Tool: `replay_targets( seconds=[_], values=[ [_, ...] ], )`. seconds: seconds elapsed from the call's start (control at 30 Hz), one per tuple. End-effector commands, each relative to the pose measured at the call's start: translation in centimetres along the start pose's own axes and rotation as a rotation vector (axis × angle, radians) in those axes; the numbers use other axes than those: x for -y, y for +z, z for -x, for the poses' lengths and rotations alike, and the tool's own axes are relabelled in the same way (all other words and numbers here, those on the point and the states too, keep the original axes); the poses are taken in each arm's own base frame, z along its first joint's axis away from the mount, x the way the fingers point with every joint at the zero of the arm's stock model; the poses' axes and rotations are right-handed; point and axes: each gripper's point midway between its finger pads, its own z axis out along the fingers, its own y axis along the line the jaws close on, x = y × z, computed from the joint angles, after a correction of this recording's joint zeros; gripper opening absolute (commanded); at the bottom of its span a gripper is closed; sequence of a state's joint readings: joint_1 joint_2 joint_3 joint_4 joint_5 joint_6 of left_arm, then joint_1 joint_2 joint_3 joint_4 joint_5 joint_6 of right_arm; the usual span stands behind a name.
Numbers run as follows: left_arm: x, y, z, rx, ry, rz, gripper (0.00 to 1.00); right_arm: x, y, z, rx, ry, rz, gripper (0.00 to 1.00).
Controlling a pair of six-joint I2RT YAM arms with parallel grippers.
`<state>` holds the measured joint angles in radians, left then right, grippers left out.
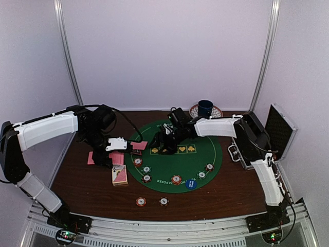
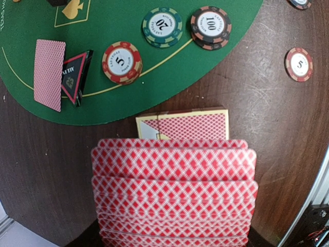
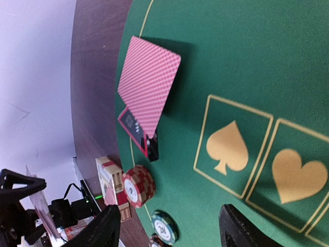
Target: Distribute texas hold em gaming equipment
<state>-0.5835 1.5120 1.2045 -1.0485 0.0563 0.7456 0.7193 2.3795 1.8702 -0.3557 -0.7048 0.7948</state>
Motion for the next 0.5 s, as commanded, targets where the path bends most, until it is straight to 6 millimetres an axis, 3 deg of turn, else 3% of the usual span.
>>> replay_targets(
  seconds=[0.0,0.2,0.47],
  values=[
    [-1.0,-0.9,1.1,0.042,-0.018,0.02,0.0,-7.4,-2.9,-1.2,0.048,-0.054,0.219,0.71],
    [-1.4,-1.0,1.9,0.06,-0.033,0.016,0.0,-12.1,-2.8,-5.1,0.016,-0.046,0.412,0.76],
    [-1.8,-1.2,2.1,0.054,-0.047,0.008,0.0,-15.2,-1.4,-7.5,-0.016,-0.069,0.482,0.78]
  ],
)
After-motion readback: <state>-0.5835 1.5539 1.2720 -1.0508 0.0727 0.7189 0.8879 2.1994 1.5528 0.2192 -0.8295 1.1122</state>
